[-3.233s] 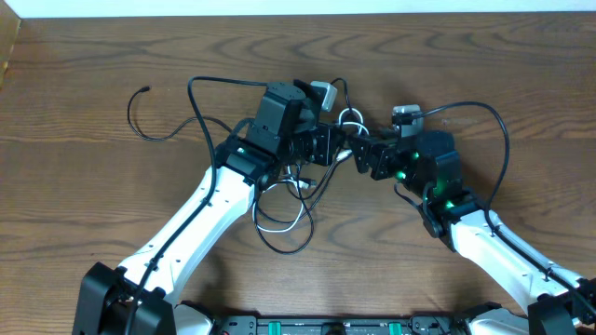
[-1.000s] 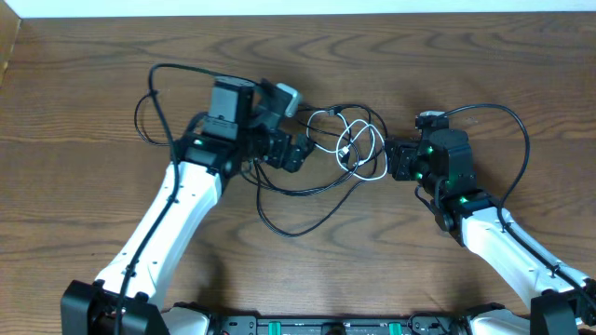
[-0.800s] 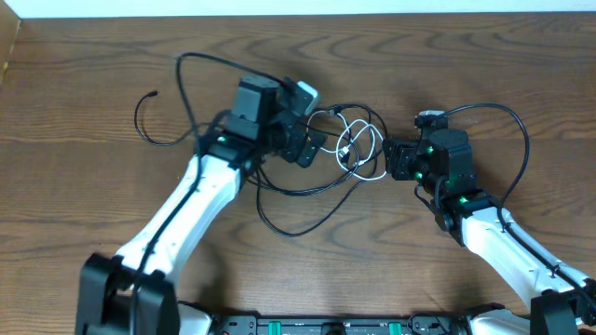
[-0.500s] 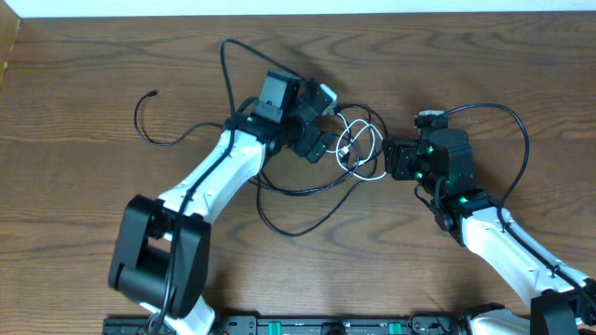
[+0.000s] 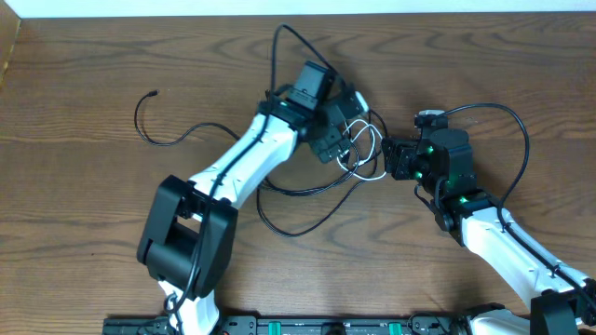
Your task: Untangle cables
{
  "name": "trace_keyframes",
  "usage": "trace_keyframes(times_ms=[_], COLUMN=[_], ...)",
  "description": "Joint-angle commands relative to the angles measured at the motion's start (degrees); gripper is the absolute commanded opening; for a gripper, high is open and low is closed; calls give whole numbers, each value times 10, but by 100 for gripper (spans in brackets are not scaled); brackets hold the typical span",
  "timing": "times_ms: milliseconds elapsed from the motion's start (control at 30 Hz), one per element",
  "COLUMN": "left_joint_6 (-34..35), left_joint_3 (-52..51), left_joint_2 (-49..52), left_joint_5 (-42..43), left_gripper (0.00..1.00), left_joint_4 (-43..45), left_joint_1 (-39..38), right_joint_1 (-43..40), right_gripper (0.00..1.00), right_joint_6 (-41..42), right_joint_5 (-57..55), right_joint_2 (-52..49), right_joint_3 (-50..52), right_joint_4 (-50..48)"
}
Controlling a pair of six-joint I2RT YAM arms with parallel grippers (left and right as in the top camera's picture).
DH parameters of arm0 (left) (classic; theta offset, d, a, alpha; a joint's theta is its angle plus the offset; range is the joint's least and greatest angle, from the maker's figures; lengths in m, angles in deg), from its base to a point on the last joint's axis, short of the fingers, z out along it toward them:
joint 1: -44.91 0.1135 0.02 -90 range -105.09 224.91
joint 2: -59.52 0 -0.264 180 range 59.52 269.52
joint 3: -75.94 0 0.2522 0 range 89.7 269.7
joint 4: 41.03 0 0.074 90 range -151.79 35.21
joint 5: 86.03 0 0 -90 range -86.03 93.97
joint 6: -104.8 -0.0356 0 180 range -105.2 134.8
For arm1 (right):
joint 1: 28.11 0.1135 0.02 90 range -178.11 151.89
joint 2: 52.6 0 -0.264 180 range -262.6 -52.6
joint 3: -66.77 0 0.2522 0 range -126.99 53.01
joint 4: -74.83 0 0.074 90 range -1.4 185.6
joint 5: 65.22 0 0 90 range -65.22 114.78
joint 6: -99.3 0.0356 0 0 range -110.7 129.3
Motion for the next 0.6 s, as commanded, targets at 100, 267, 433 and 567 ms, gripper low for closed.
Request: trace_keyframes(times_ms=[100,267,433,567], left_joint_6=[-27,-28,-27,-27], left_joint_3=[17,17,17,17], left_joint_2=[11,29,40,42], left_joint_5=[-42,-44,-50,-51], left_gripper=[99,87,85,85], left_joint_4=[25,54,63,62], left_joint_1=[-16,-16,-16,-16], right_joint_1=[1,1,1,1], right_gripper=[64,64,64,65], right_joint_6=[0,-1,-1,-1], right_joint_5=[3,3,0,-1], right_joint_2=[-1,-1,-1,-1], right_joint_3=[3,3,3,3], right_joint_4=[-1,-1,-1,-1])
